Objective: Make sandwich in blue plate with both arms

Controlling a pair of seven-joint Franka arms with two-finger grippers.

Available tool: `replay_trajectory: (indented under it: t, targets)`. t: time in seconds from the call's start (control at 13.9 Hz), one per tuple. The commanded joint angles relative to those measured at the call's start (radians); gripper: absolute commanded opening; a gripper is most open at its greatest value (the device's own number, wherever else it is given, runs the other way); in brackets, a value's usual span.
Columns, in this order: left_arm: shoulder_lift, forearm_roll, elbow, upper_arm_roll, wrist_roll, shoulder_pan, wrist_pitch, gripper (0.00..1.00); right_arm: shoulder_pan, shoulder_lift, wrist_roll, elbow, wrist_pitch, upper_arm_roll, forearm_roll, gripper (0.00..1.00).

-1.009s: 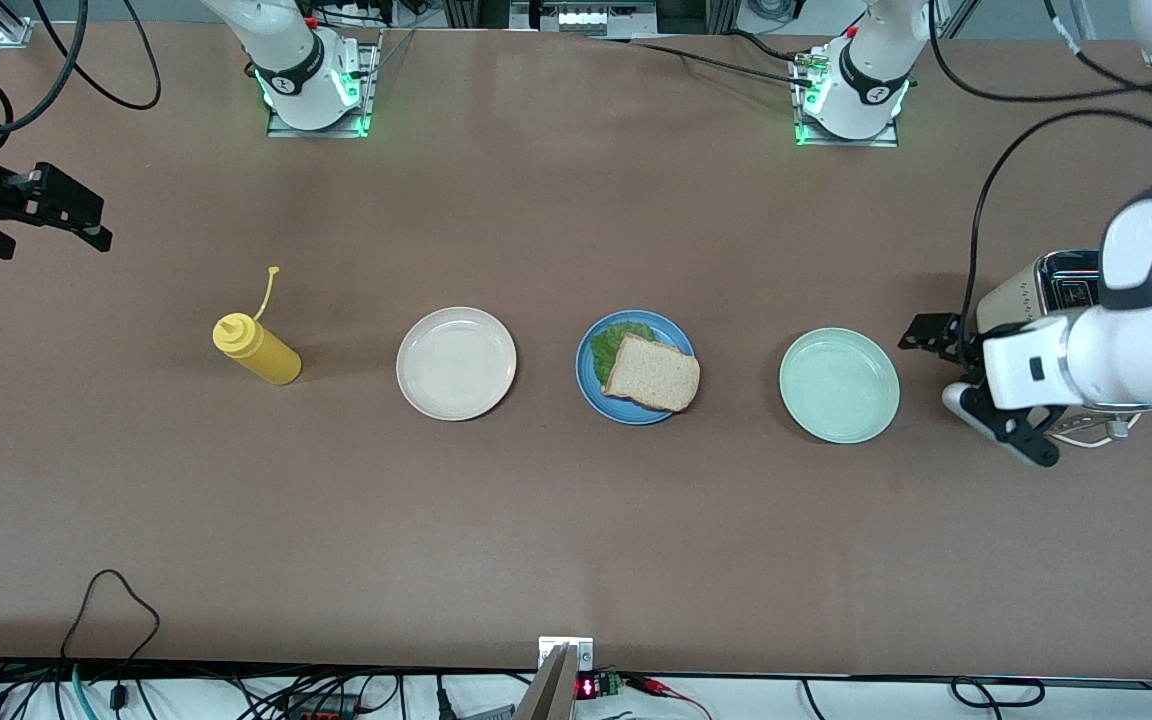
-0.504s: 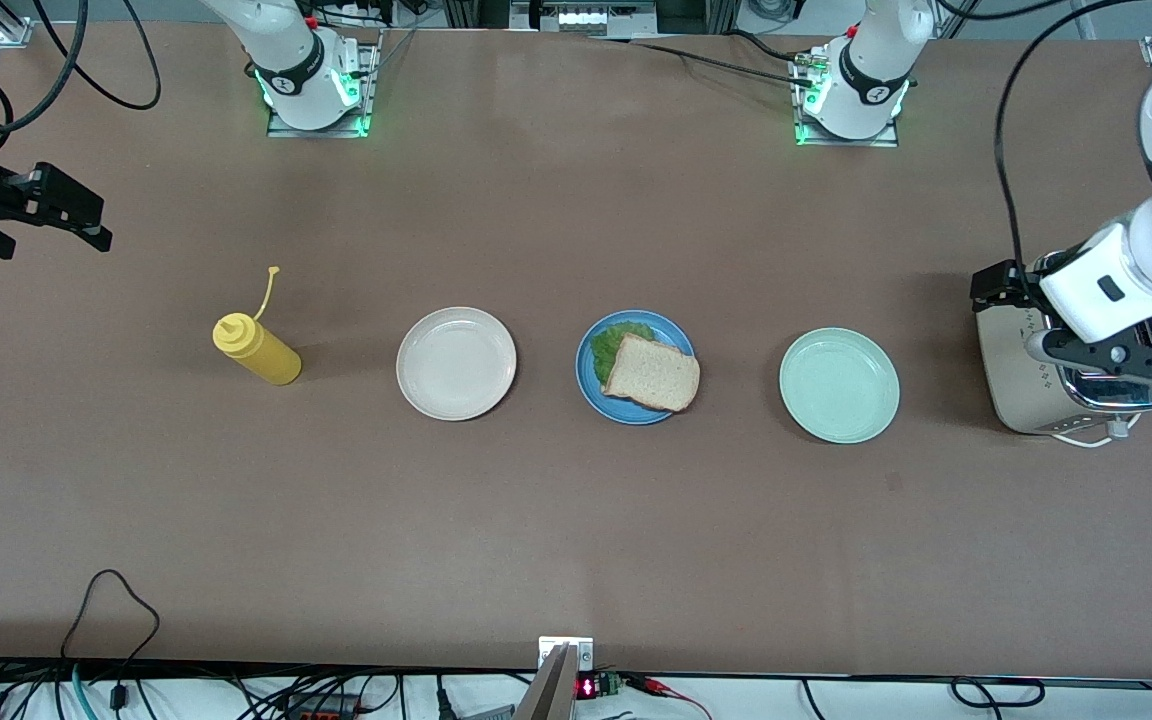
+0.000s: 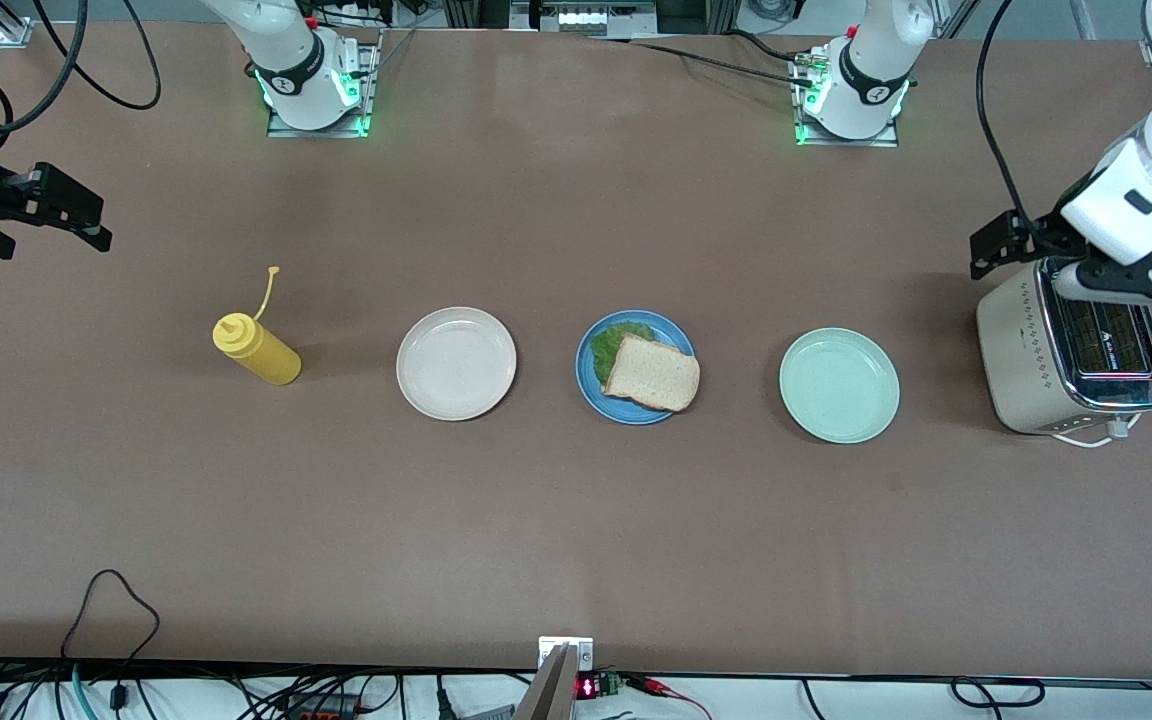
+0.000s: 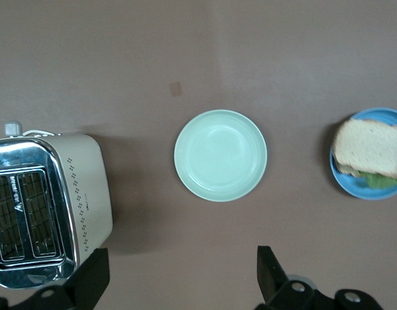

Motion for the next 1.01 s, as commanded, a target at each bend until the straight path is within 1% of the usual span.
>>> replay_trajectory:
  t: [0.0,0.14,0.29,0.94]
  targets:
    - [-0.007,-0.016,0.018,0.000,0.043,-0.027,-0.055,1.00,-0.011,-0.006,-0.006,0.004,0.000,0.009,0.002,1.00]
    - [-0.007,-0.017,0.016,-0.009,0.043,-0.016,-0.057,1.00,-0.011,-0.006,-0.007,0.004,0.000,0.009,0.002,1.00]
    - [0.000,-0.010,0.021,-0.011,0.043,-0.018,-0.031,1.00,-0.011,-0.006,-0.006,0.004,0.000,0.009,0.002,1.00]
    - [-0.001,-0.011,0.019,-0.014,0.043,-0.019,-0.031,1.00,-0.011,-0.006,-0.006,0.003,-0.002,0.009,0.002,1.00]
